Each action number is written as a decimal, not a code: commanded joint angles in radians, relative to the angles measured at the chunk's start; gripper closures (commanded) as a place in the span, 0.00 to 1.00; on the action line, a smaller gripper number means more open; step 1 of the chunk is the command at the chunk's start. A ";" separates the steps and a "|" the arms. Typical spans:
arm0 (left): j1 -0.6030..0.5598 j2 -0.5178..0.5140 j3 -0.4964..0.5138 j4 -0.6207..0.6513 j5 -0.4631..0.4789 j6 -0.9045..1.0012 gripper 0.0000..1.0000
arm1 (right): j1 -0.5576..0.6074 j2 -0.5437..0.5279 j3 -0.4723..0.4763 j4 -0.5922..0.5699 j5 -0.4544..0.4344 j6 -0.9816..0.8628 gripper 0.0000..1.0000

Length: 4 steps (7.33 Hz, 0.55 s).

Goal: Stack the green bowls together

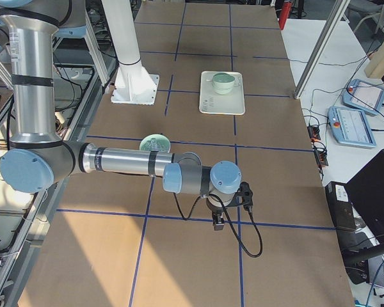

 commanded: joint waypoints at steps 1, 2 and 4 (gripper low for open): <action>-0.002 0.023 -0.001 -0.007 -0.017 -0.031 0.00 | 0.001 -0.011 -0.002 0.064 -0.010 0.061 0.00; -0.002 0.034 0.000 -0.010 -0.017 -0.030 0.00 | 0.001 -0.014 -0.002 0.067 -0.009 0.062 0.00; -0.010 0.037 -0.001 -0.010 -0.015 -0.028 0.00 | 0.001 -0.015 -0.001 0.067 -0.009 0.062 0.00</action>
